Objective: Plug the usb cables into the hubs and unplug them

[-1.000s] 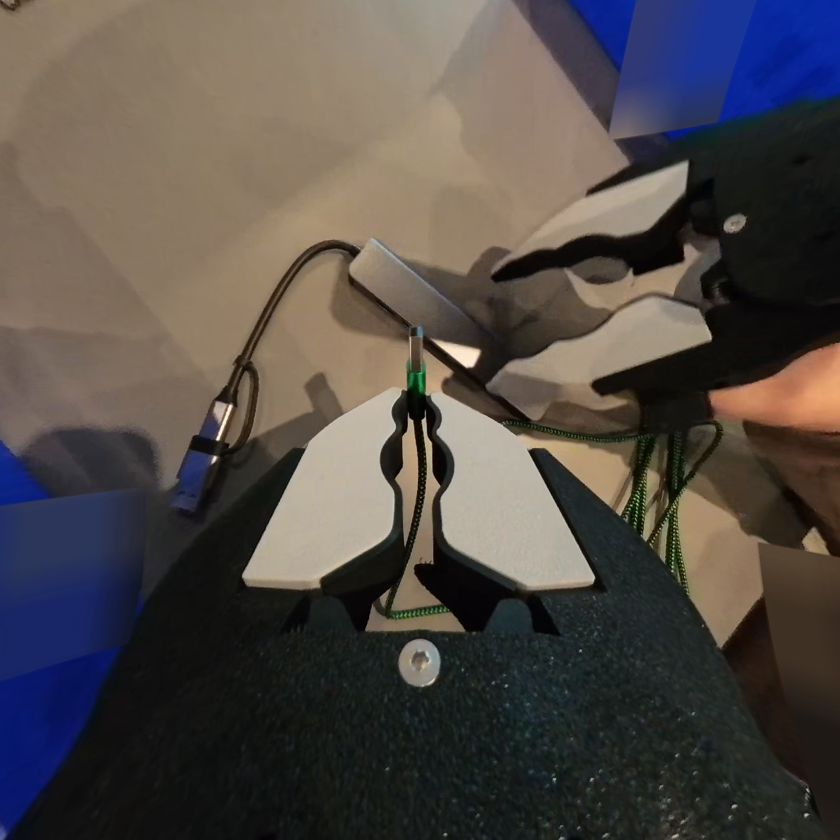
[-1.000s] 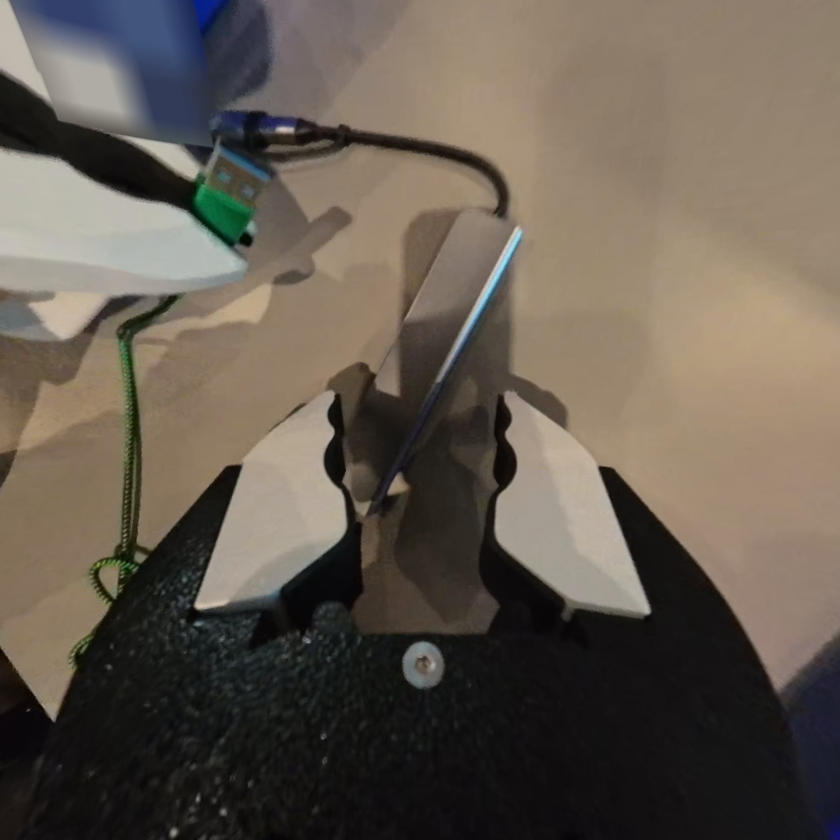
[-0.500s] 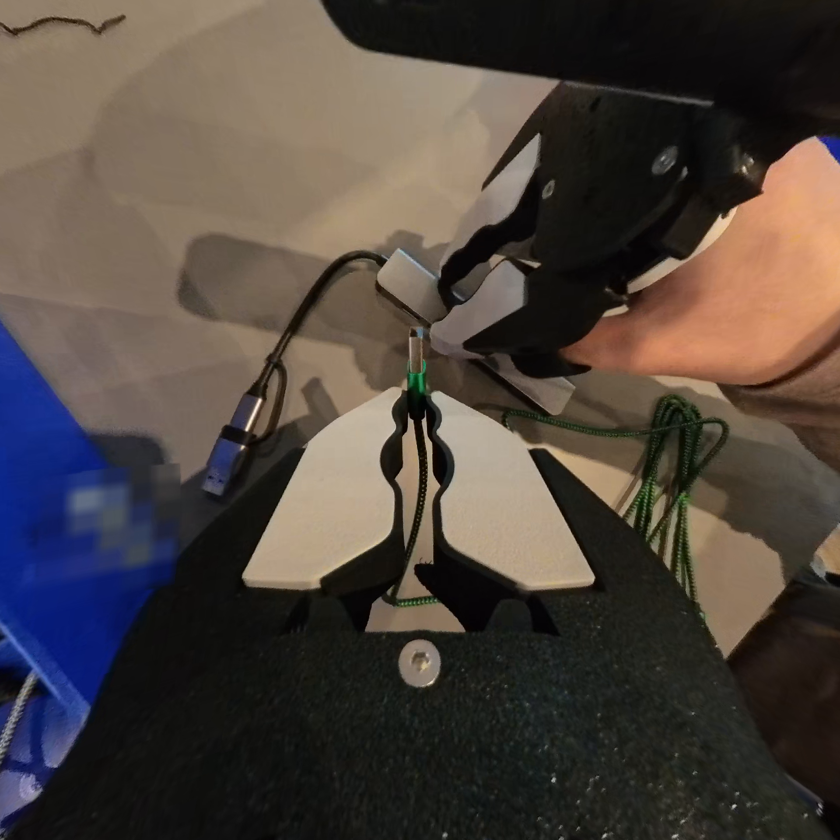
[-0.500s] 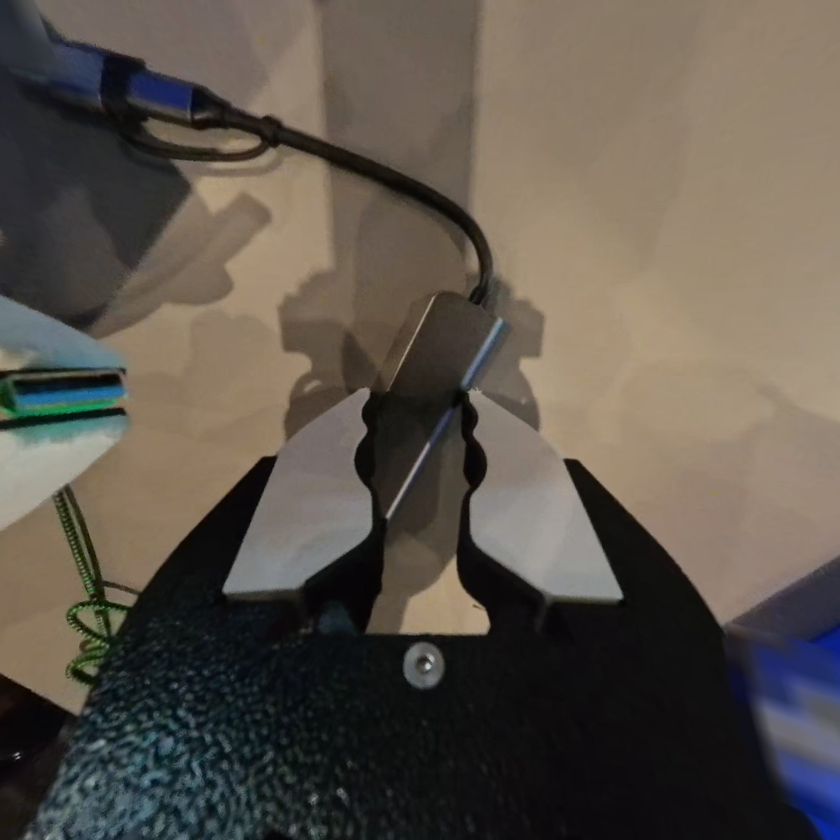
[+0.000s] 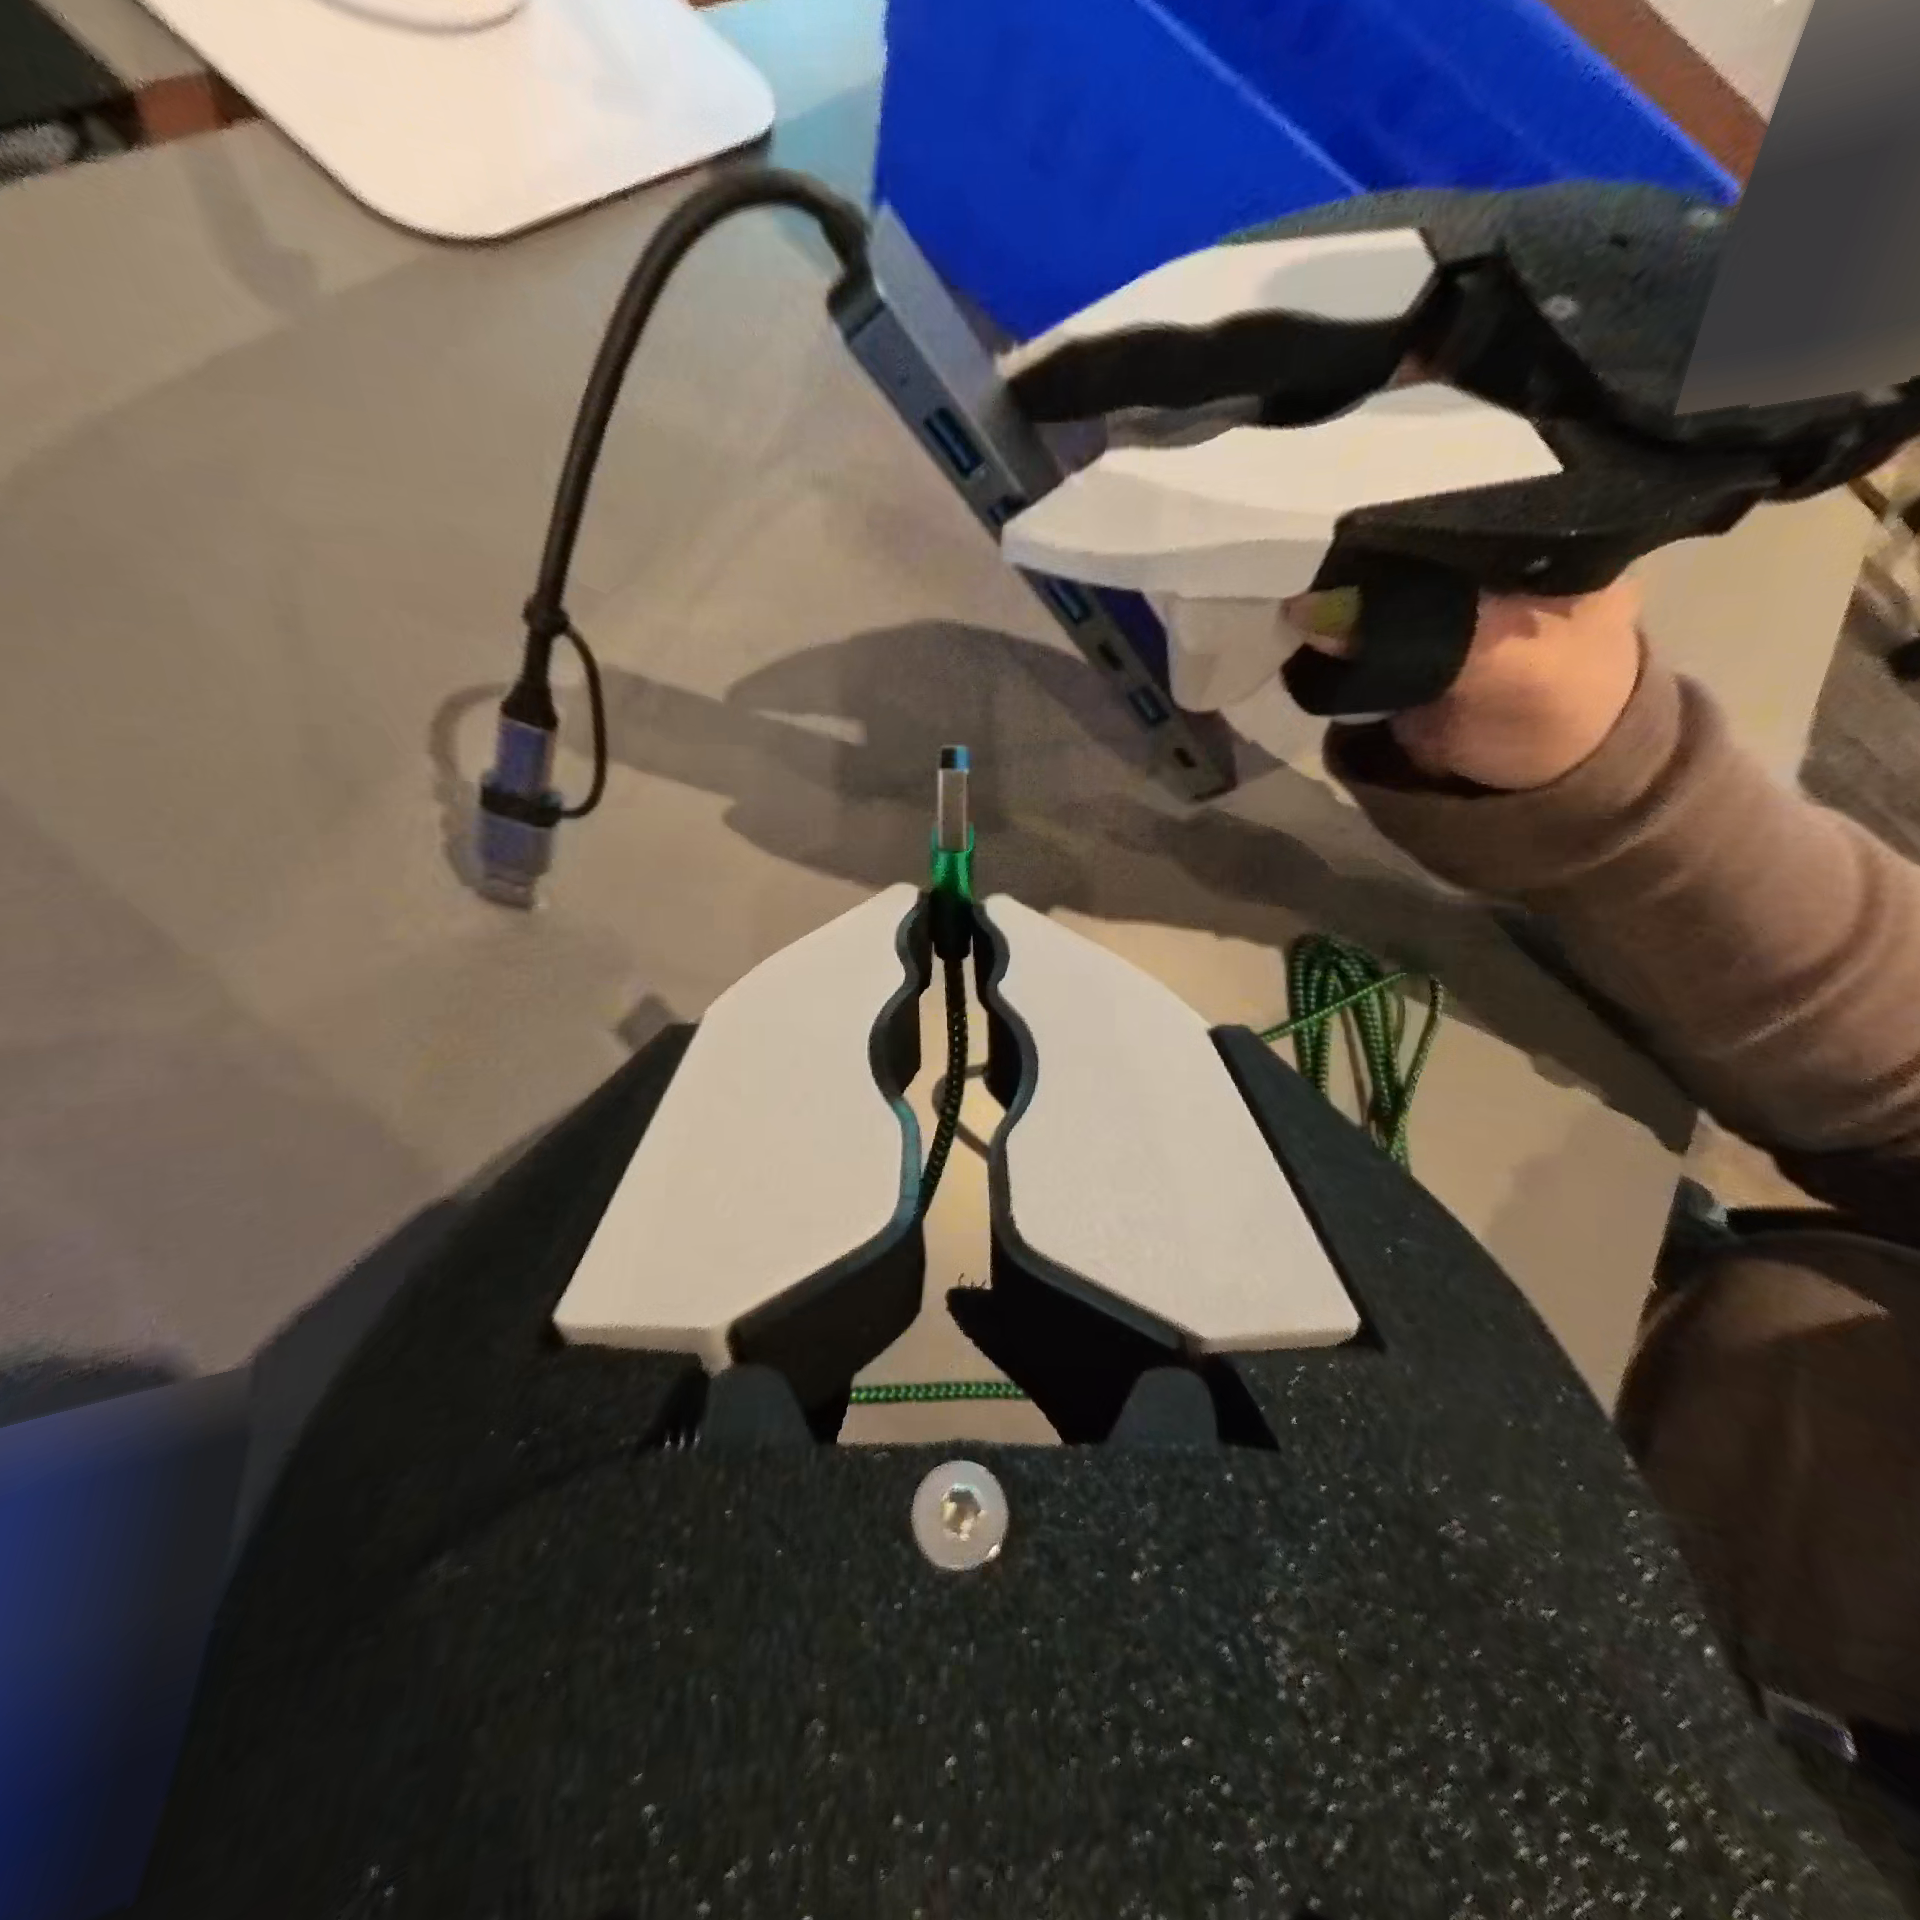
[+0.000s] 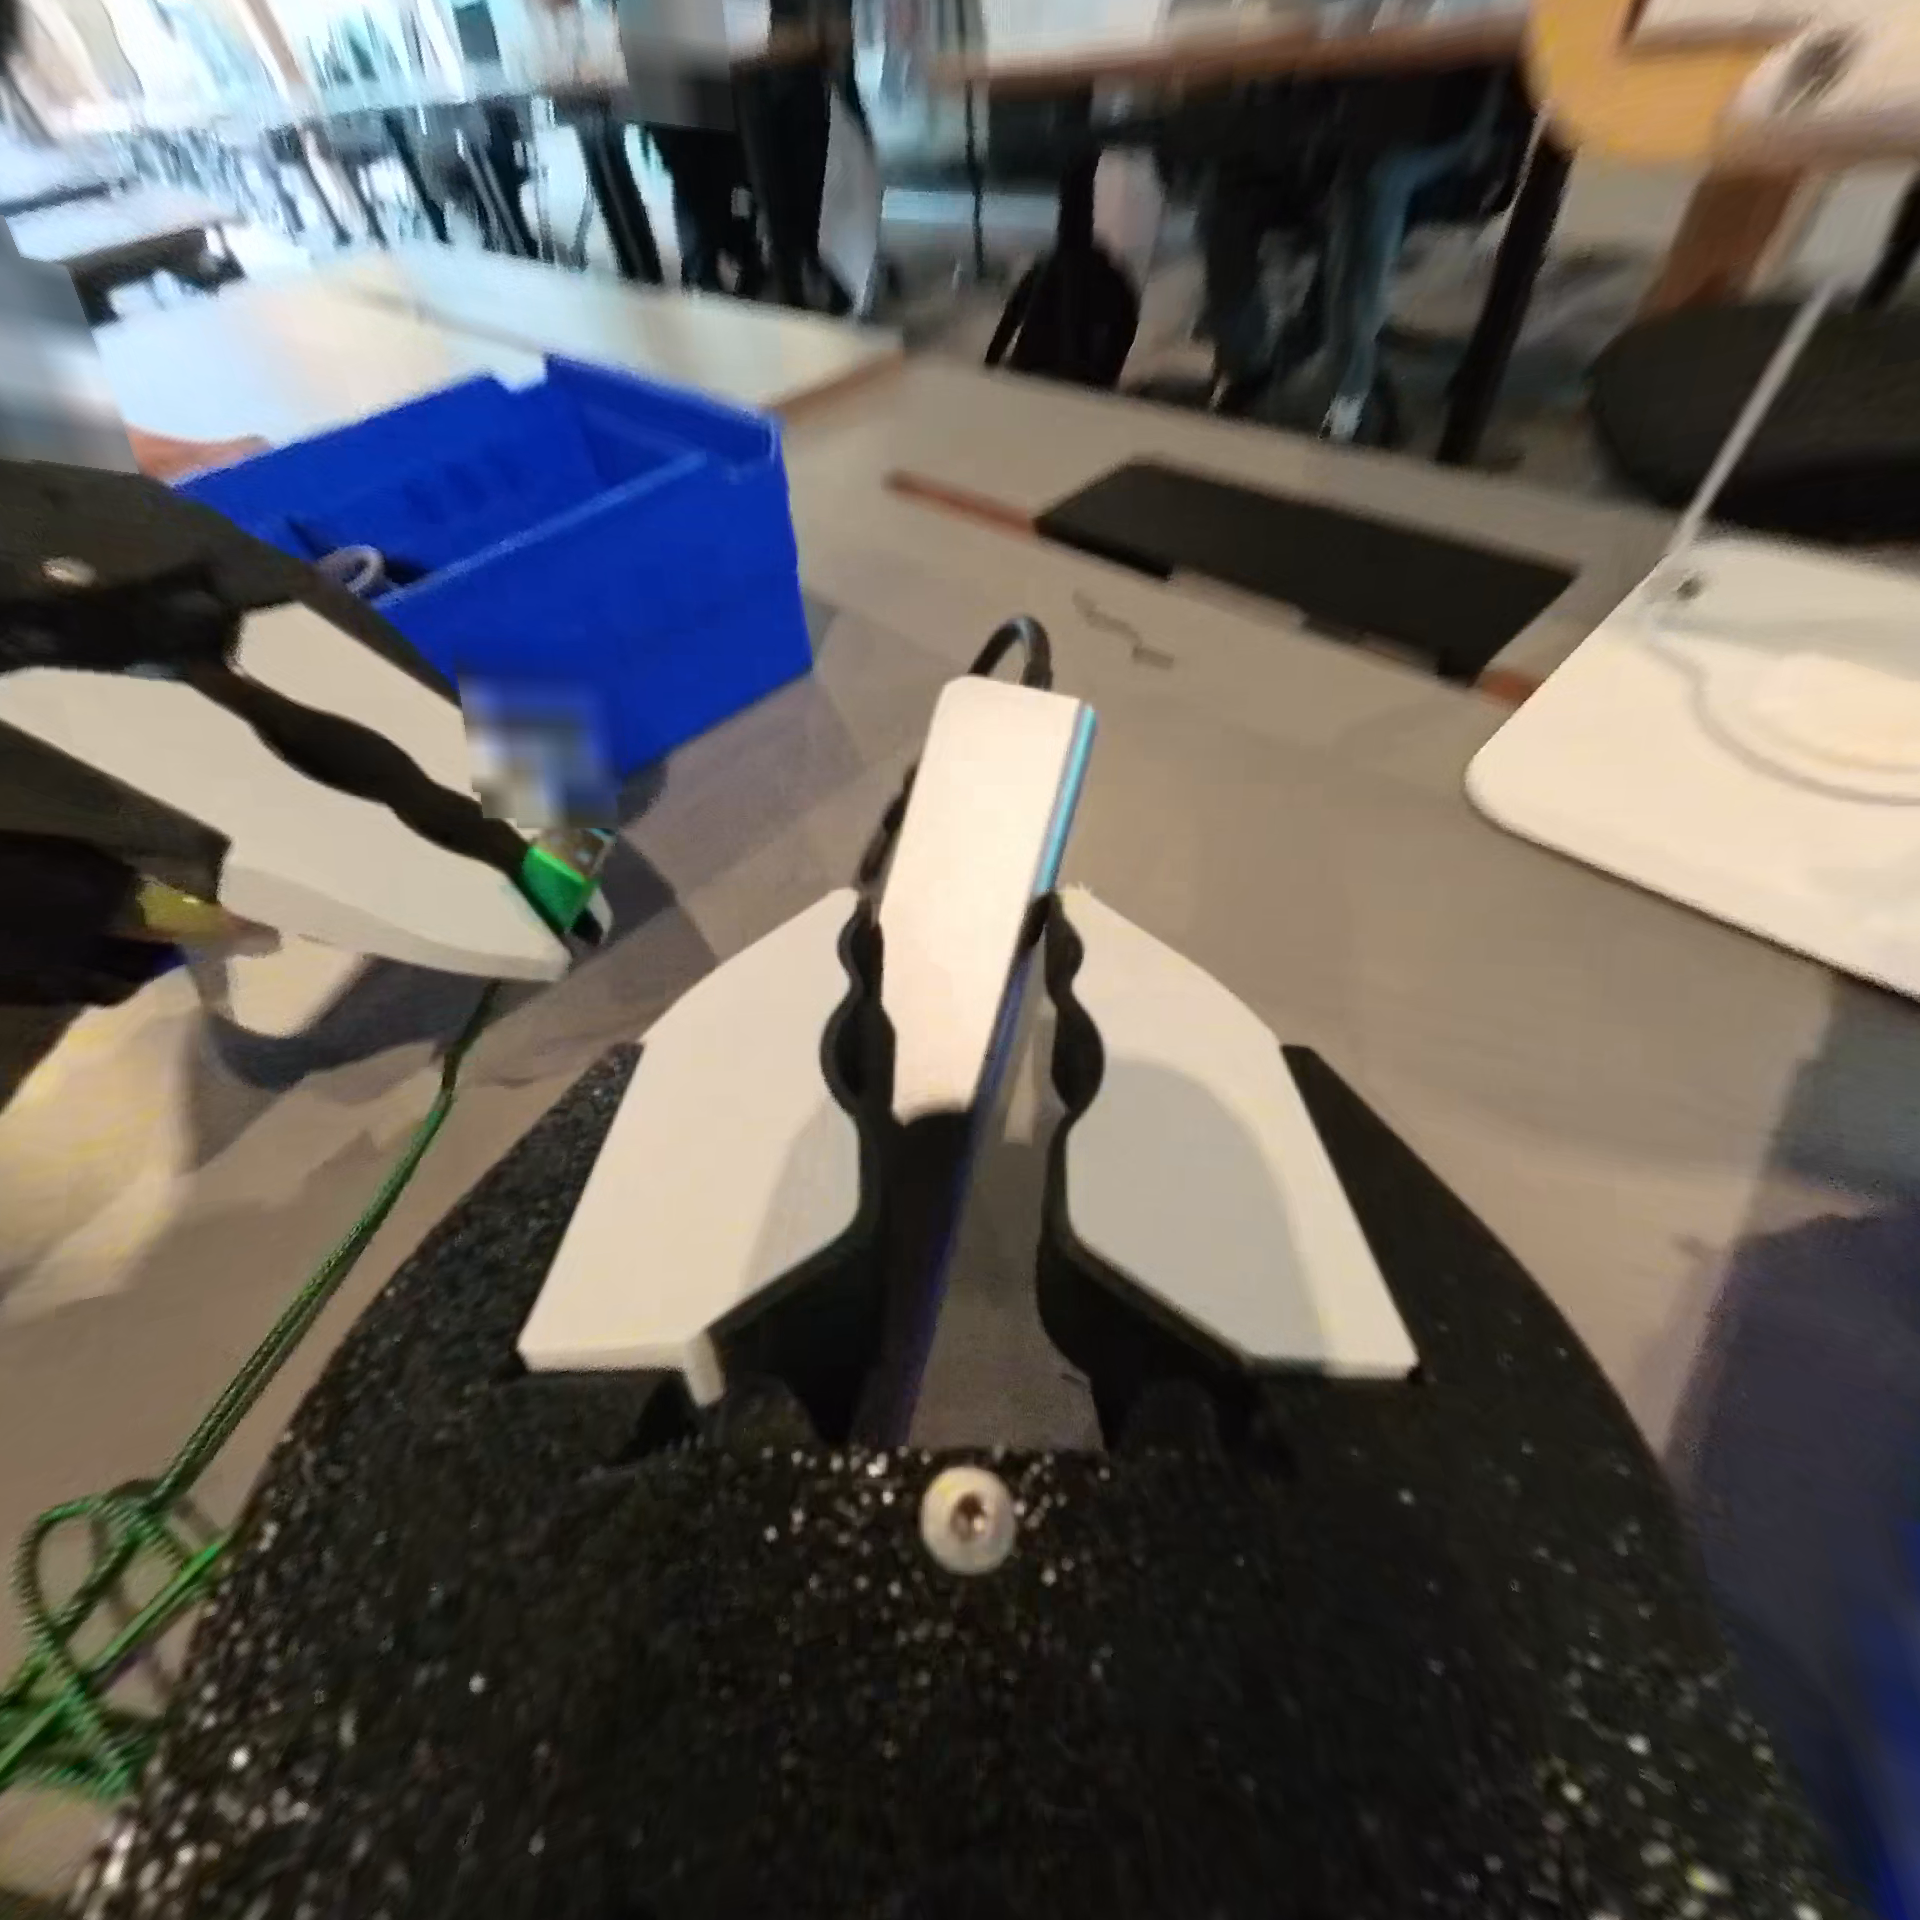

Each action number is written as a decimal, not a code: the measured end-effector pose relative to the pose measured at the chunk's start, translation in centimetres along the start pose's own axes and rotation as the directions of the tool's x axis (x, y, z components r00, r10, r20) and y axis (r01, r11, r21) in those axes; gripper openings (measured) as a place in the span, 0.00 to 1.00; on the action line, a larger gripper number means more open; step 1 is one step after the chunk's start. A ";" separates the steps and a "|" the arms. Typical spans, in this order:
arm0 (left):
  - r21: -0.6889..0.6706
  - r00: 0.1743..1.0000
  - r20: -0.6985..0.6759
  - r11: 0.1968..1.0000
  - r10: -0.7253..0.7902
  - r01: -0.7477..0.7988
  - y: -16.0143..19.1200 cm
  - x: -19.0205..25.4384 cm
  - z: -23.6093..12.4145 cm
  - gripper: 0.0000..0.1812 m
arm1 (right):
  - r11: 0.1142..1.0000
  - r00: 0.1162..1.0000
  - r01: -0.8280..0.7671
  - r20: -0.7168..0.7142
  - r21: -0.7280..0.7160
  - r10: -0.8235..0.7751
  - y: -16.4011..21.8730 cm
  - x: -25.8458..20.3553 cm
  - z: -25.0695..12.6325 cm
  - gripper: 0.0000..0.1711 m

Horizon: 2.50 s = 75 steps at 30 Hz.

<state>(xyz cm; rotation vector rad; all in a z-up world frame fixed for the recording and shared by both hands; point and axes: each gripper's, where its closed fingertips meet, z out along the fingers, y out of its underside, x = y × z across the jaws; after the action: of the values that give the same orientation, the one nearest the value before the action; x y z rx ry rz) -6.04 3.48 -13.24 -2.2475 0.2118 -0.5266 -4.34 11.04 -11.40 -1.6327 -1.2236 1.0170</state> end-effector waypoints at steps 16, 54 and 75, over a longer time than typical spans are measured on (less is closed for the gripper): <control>-0.302 0.910 -0.272 0.926 -0.313 0.228 4.5 3.4 4.6 0.04 | 0.986 0.992 -0.012 0.127 0.167 -0.009 -1.6 -0.6 -2.5 0.17; 0.287 0.931 -0.331 0.956 0.154 -0.056 -3.5 9.9 6.5 0.28 | 0.920 0.962 -0.022 0.260 0.392 -0.088 -6.0 -3.8 -5.0 0.17; 0.324 0.938 -0.136 0.909 0.320 -0.263 -4.1 8.3 5.0 0.06 | 0.838 0.925 -0.041 0.338 0.544 -0.175 -7.7 -4.2 -9.5 0.08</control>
<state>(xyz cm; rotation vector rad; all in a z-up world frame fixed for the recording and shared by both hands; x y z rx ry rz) 3.55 6.91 -10.61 -1.8269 0.5220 -0.5638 1.43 6.93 -0.62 -0.9649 -1.0808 1.5197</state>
